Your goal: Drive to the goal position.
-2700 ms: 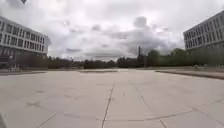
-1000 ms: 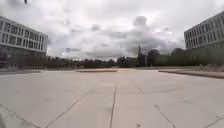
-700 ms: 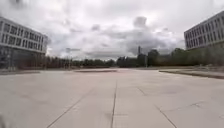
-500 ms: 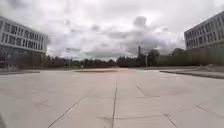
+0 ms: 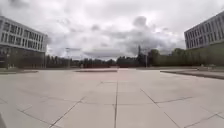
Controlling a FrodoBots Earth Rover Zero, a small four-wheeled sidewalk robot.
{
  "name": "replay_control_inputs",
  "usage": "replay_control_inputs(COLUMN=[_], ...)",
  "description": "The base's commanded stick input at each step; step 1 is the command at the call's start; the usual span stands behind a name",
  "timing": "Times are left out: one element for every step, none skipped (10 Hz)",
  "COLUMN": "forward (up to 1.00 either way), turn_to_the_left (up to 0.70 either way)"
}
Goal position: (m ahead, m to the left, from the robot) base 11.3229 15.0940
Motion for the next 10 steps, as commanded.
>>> replay_control_inputs(forward=[0.70, 0.70, 0.70, 0.70, 0.70, 0.70, 0.70, 0.70, 0.70, 0.70], turn_to_the_left=[0.00, 0.00, 0.00, 0.00, 0.00, 0.00, 0.00, 0.00, 0.00, 0.00])
